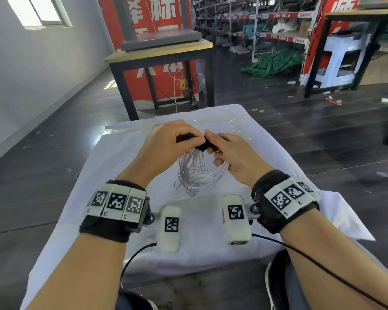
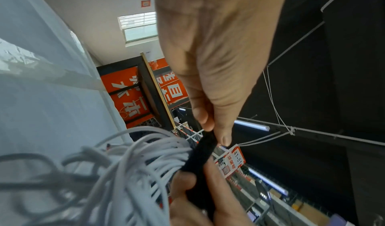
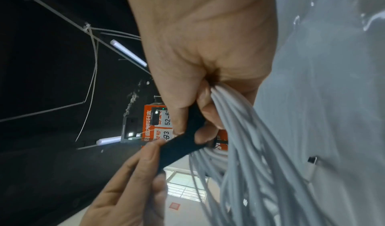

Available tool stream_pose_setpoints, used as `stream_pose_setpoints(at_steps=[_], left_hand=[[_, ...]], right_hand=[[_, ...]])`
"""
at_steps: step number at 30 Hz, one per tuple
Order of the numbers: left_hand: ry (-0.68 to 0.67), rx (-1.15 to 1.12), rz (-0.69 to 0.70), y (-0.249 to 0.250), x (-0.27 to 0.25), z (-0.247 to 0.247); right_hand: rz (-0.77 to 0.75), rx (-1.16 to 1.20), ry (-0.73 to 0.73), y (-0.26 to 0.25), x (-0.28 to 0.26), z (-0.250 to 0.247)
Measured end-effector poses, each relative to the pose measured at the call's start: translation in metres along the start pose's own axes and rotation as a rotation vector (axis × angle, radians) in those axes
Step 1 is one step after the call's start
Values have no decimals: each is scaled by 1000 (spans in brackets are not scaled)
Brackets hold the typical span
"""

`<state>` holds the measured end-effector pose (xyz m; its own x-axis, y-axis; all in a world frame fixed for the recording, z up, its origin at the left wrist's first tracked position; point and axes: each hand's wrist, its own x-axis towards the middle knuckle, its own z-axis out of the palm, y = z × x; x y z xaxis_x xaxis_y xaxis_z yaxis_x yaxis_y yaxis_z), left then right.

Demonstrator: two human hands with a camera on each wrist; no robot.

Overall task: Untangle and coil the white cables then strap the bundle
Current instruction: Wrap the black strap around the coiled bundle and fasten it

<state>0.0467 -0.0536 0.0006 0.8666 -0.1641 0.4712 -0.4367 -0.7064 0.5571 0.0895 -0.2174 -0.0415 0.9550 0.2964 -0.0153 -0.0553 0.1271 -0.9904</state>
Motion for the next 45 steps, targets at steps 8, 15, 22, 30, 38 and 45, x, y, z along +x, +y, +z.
stream_pose_setpoints(at_steps=[8, 15, 22, 30, 38, 45], left_hand=[[164, -197, -225, -22, 2, -3], [-36, -486, -476, -17, 0, 17], [-64, -526, -452, -14, -1, 18], [-231, -483, -447, -11, -2, 17], [-246, -430, -521, -13, -1, 19], [-304, -639, -558, -11, -4, 20]], right_hand=[[66, -55, -236, -7, -7, 4], [-14, -120, -239, -10, -11, 0], [-13, -80, -188, -11, -10, 5], [-32, -179, -31, -3, -6, 4], [40, -216, -13, -3, -5, 3], [-6, -225, -21, 2, -3, 6]])
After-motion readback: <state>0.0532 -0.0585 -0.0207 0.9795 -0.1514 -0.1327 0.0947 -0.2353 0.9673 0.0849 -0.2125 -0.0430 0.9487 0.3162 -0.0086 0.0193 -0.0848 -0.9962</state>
